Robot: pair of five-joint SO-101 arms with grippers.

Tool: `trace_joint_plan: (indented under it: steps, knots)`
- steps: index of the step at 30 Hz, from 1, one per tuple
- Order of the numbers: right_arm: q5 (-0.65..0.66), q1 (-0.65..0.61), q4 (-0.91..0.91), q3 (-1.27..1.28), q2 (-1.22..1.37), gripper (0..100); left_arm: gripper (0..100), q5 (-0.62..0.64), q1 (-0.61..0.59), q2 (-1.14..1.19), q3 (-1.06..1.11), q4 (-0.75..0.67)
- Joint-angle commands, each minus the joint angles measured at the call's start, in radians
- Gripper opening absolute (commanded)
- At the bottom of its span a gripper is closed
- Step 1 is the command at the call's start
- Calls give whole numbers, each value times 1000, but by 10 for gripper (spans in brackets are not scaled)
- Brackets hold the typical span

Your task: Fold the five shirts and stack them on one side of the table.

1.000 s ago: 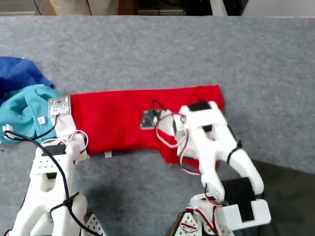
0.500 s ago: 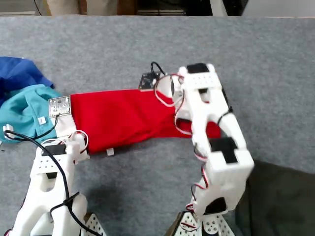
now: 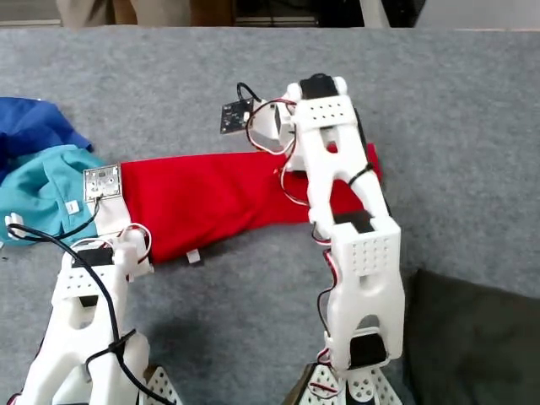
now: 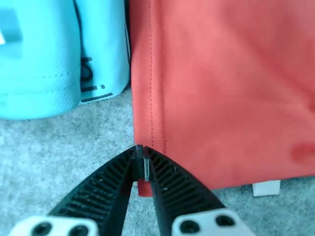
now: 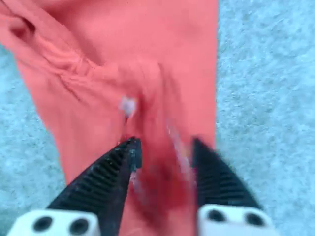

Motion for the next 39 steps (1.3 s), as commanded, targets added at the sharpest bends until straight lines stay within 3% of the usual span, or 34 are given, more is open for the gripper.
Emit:
trace_joint_plan:
  steps: [1, 6, 12, 17, 21, 24, 30, 36, 39]
  knots:
    - [3, -15, 83, -88, -44, 405, 19, -6, -2, -18, -5, -12]
    - [-29, 4, 190, -101, -150, 328, 19, -6, -2, -18, -5, -12]
    - [-101, -28, 155, 249, -309, 0, 19, -6, -2, -18, -5, -11]
    - [-281, -35, -155, 616, -367, 19, 19, -6, 0, -18, -9, -3]
    - [-296, -35, -328, 805, -343, 12, 19, -6, 0, -27, -21, 43]
    - [-288, -35, -334, 875, -311, 12, 19, -17, -9, -27, -44, 117]
    - [-249, -33, -315, 905, -378, 12, 19, -153, -15, -28, -183, 287]
    - [-282, -39, -278, 895, -639, 14, 21, -138, -199, -18, -450, 381]
    - [-292, -31, -255, 894, -792, 15, 44, -38, -262, -16, -511, 384]
